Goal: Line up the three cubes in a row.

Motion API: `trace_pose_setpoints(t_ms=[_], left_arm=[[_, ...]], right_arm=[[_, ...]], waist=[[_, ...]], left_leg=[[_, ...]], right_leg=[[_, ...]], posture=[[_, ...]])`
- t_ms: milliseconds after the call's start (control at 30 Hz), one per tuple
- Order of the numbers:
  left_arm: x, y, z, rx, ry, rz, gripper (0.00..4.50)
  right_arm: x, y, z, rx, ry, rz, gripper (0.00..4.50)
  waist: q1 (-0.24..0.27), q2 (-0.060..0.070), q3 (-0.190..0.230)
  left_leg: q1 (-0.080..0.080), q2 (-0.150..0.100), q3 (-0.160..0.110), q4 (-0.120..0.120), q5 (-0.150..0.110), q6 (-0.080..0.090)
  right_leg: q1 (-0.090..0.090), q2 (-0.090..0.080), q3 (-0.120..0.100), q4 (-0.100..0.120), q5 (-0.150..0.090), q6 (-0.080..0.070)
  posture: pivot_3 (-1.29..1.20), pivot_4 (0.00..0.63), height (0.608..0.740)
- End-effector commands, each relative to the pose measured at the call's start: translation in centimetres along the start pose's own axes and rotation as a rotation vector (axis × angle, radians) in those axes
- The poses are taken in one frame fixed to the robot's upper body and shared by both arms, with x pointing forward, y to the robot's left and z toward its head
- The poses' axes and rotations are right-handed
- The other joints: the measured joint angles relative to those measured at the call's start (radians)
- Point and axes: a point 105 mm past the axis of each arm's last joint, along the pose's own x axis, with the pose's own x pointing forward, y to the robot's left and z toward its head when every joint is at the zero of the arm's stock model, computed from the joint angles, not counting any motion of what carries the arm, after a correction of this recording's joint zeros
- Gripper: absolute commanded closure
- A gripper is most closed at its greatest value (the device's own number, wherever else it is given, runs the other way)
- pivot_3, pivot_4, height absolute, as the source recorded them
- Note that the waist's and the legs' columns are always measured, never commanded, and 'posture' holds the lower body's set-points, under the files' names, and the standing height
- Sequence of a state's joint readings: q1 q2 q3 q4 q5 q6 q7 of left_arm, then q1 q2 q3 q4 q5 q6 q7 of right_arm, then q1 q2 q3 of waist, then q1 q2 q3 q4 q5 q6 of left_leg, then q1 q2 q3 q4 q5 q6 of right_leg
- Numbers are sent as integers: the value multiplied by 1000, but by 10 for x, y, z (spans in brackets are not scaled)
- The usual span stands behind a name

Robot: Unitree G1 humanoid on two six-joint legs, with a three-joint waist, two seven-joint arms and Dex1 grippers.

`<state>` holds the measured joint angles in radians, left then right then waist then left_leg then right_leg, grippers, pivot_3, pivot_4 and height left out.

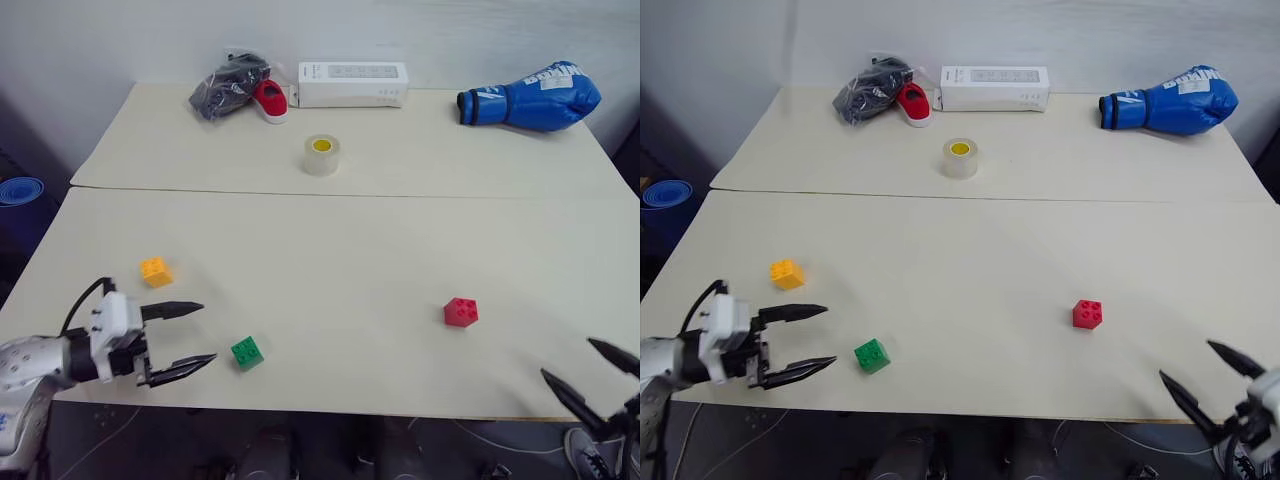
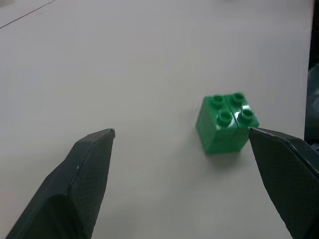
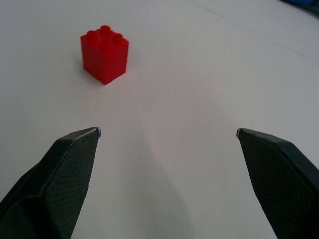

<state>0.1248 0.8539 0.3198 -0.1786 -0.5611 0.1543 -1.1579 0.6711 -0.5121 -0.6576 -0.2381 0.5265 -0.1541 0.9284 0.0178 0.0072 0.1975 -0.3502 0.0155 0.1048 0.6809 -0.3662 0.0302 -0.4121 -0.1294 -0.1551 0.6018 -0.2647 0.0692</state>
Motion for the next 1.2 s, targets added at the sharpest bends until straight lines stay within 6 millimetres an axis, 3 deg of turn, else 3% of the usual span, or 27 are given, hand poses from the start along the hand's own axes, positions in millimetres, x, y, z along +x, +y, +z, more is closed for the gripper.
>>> trace_pose_setpoints(t_ms=[33,133,267,400,533,667,800,900,1133,1200], left_arm=[[1,11,12,48,-17,-12,21],[6,19,16,108,1,-2,21],[17,8,18,122,10,-66,21],[17,4,20,113,12,-63,21],[16,2,21,115,24,-51,21],[14,1,24,121,31,-39,21],[13,0,25,124,37,-30,21],[13,0,25,125,38,-28,0],[11,4,27,140,44,-6,0],[10,4,27,140,42,5,0]], right_arm=[[22,28,21,-23,-75,79,0],[51,49,32,-12,-119,85,0],[94,61,50,66,-204,-44,0],[122,67,62,129,-244,-143,0],[137,69,57,153,-207,-227,0],[143,65,51,149,-180,-326,0],[148,74,48,204,-178,-344,0],[149,79,49,221,-187,-339,612],[145,86,41,212,-163,-324,2985],[149,86,41,190,-165,-276,2988]], waist=[[-12,0,0],[-22,0,0],[-21,0,-1],[-21,0,-1],[-18,-1,-1],[-21,-1,-1],[-23,-1,-1],[-24,-1,-1],[-23,-2,-2],[-23,-3,-2]], left_leg=[[0,0,1,0,0,0],[3,0,2,0,0,0],[0,0,2,0,2,0],[-4,-1,3,1,4,2],[-4,-1,3,1,5,3],[-5,-1,3,1,5,3],[-5,-1,4,1,6,2],[-5,-1,5,1,6,2],[-5,0,8,1,6,2],[-5,0,9,1,6,2]], right_leg=[[0,0,1,1,0,0],[-1,0,2,3,-1,-1],[-5,1,3,6,-1,-2],[-9,1,3,8,-2,-3],[-10,0,2,8,-2,-3],[-10,1,3,9,-2,-3],[-11,2,3,10,-2,-3],[-12,2,5,11,-2,-3],[-14,4,8,14,-2,-3],[-14,4,9,14,-2,-3]], posture=[[0,150,740],[0,150,740],[0,150,740],[0,150,740],[0,150,740],[0,150,740],[0,150,740],[0,150,740],[0,150,740],[0,150,740]])
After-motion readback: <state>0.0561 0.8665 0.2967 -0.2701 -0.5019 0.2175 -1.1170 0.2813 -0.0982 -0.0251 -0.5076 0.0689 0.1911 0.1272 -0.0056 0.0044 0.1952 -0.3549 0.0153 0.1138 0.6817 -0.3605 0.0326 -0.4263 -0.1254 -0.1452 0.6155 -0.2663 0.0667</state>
